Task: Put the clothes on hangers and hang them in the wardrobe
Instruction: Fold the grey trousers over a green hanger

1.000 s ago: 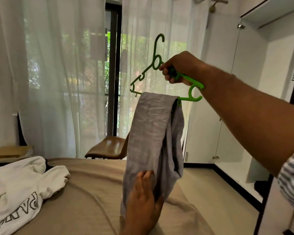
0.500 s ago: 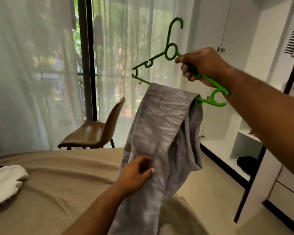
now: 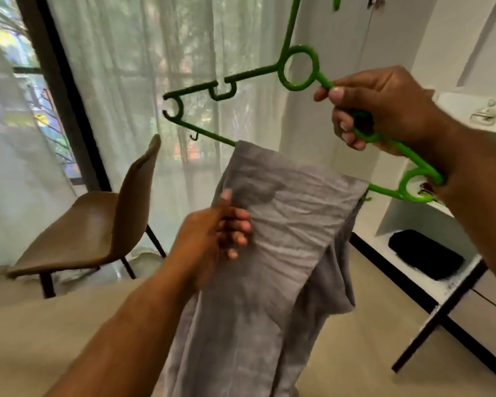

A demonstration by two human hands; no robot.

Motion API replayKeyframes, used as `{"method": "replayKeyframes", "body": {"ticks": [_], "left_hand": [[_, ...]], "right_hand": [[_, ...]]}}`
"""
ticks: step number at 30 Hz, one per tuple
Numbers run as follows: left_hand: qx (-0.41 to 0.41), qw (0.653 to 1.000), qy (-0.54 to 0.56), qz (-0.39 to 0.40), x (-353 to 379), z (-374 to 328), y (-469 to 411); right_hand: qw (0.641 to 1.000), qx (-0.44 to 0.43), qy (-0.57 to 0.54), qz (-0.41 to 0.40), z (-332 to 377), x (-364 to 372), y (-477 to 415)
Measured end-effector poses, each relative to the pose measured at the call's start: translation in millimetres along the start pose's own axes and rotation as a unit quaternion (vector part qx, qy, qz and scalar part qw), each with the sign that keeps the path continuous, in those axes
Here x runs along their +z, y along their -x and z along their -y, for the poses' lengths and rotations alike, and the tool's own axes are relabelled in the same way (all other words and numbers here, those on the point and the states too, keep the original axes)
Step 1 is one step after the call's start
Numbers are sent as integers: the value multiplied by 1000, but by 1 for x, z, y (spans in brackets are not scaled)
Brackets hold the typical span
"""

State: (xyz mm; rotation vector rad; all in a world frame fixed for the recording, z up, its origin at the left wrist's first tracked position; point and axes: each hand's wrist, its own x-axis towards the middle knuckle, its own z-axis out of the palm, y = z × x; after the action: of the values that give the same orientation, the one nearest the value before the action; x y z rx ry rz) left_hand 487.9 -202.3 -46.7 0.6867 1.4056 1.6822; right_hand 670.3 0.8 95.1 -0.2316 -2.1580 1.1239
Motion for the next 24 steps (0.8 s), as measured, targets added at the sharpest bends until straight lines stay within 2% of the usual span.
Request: {"method": "replayKeyframes", "body": {"ticks": [5, 6, 9, 17, 24], "left_hand": [[82, 988, -22, -126, 69, -97, -54], [108, 984, -42, -132, 86, -114, -65], [156, 986, -47, -38, 143, -155, -83], [42, 985, 168, -23, 266, -241, -142], [46, 962, 264, -47, 334, -308, -159]], "right_hand": [[999, -44, -11, 11, 9, -95, -37], [998, -51, -16, 22, 10, -115, -47], [997, -59, -6, 50, 17, -175, -81], [987, -24, 114, 109, 58, -319, -152], [989, 13, 149, 18, 100, -383, -193]]}}
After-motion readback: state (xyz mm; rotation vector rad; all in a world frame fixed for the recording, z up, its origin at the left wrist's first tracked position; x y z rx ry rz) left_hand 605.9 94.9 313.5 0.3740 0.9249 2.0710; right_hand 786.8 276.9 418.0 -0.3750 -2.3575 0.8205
